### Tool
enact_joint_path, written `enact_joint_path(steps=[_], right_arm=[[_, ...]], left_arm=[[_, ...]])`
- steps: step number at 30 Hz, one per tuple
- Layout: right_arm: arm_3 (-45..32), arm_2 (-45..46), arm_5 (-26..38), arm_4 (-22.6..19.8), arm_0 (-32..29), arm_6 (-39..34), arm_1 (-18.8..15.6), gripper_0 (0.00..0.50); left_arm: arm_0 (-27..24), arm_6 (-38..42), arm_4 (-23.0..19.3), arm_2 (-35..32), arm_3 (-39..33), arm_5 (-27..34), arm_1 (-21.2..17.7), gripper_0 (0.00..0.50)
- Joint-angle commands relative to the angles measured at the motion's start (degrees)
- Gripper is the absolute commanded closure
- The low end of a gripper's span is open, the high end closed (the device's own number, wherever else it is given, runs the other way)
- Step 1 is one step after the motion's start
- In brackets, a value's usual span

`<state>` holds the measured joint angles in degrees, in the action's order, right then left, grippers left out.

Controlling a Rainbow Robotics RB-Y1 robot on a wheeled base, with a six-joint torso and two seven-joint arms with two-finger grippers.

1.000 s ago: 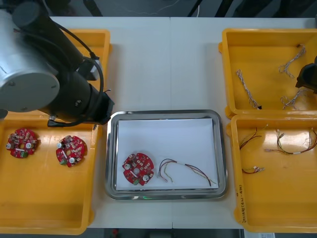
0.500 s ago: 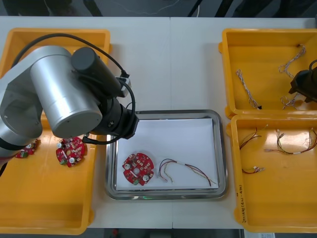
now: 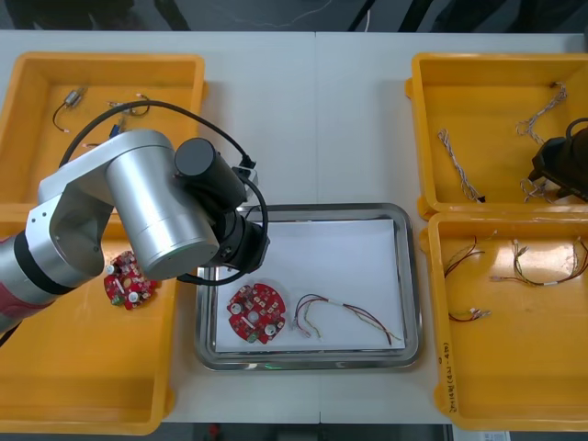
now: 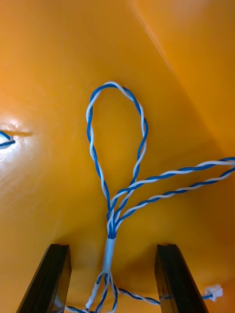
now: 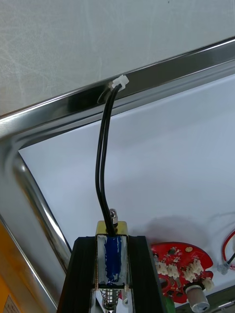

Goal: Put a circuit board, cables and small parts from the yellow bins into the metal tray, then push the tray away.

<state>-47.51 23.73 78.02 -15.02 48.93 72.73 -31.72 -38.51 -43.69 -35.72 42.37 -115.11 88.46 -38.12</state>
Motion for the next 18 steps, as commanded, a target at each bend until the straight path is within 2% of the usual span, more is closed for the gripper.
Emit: enact_joint_path(steps=[1,6,7,8,9,10,12,15,17,18], right_arm=[[-0.21,-2.55,-1.82,-0.18,1.08,-2.16,-1.94,0.000],[-0.21,-2.64,-2.34,-0.27,0.55,-1.72,-2.03,0.000],[-0.21,-2.64,-2.43,-0.27,0.55,-1.72,-1.94,0.023],[-0.13,-2.64,-2.43,-0.27,0.55,-1.72,-1.94,0.054],[-0.13,-2.64,-2.43,-0.27,0.46,-1.72,-1.94,0.150],[-0.21,-2.64,-2.43,-0.27,0.38,-1.80,-1.94,0.285],[-0.21,-2.55,-2.61,-0.18,0.29,-1.72,-2.03,0.360],[-0.21,-2.55,-2.61,-0.27,0.29,-1.54,-2.03,0.426],[-0.21,-2.55,-2.61,-0.18,0.20,-1.54,-2.03,0.464],[-0.21,-2.55,-2.61,0.00,0.29,-1.54,-2.03,0.484]], left_arm=[[-2.35,4.40,1.18,2.01,1.55,-2.51,0.94,0.500],[-2.35,4.66,2.24,4.12,3.05,-4.62,0.50,0.500],[-2.35,4.75,2.50,4.47,3.22,-4.79,0.41,0.500],[-2.35,4.75,2.67,4.56,3.31,-4.88,0.32,0.500],[-2.35,4.84,2.59,4.65,3.31,-4.88,0.24,0.500],[-2.27,5.02,2.59,4.65,3.31,-4.79,0.24,0.500],[-2.35,5.19,2.32,4.65,3.31,-4.88,0.24,0.500],[-2.35,5.54,2.15,4.65,3.13,-4.97,0.24,0.494],[-2.35,5.90,2.15,4.65,3.05,-5.32,0.24,0.363],[-2.35,6.07,2.06,4.65,3.05,-5.49,0.24,0.248]])
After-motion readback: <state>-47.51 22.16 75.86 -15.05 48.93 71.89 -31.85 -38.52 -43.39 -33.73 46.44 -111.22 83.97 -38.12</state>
